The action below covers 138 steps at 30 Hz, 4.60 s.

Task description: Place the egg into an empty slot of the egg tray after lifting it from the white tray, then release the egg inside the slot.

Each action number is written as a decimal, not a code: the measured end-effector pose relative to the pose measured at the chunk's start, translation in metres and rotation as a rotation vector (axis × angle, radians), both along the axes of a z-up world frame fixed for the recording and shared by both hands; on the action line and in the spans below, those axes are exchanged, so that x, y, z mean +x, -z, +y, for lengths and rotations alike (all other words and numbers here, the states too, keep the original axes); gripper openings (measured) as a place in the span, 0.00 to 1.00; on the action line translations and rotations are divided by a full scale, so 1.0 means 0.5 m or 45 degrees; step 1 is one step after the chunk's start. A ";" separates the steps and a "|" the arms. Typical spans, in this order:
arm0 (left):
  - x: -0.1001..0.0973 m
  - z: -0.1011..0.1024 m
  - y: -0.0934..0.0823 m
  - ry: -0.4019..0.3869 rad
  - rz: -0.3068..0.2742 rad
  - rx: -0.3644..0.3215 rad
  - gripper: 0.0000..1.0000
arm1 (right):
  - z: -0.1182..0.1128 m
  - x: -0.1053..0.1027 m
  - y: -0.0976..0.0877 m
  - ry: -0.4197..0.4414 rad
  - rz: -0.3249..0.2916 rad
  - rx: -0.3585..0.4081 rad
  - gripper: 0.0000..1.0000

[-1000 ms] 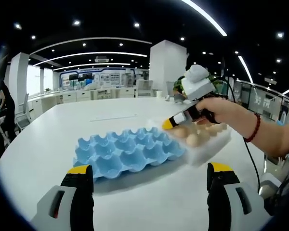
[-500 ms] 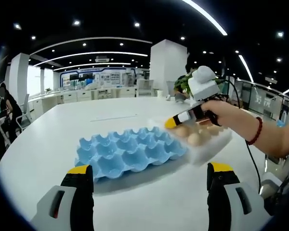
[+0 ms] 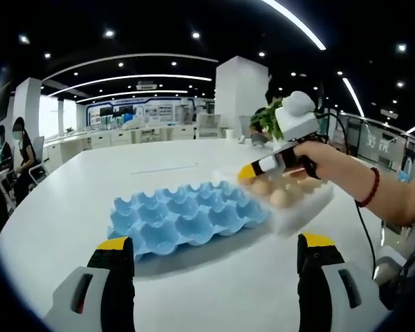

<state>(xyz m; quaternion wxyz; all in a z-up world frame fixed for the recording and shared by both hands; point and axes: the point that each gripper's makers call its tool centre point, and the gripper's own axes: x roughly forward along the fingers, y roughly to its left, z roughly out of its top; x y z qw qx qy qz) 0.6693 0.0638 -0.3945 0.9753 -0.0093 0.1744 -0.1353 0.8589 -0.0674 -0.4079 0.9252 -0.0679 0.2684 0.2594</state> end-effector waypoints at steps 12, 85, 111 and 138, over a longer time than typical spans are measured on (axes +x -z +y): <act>0.001 0.001 0.001 0.000 0.001 0.003 1.00 | 0.011 -0.010 -0.026 -0.030 -0.033 0.029 0.27; -0.047 0.039 0.005 -0.025 -0.023 0.033 1.00 | 0.395 -0.127 -0.079 -0.500 -0.071 0.106 0.27; -0.053 0.042 0.013 -0.031 -0.001 0.042 1.00 | 0.472 -0.112 -0.039 -0.534 -0.040 0.104 0.27; -0.005 0.040 0.044 -0.043 0.025 0.052 1.00 | 0.495 -0.113 0.008 -0.559 -0.011 0.054 0.27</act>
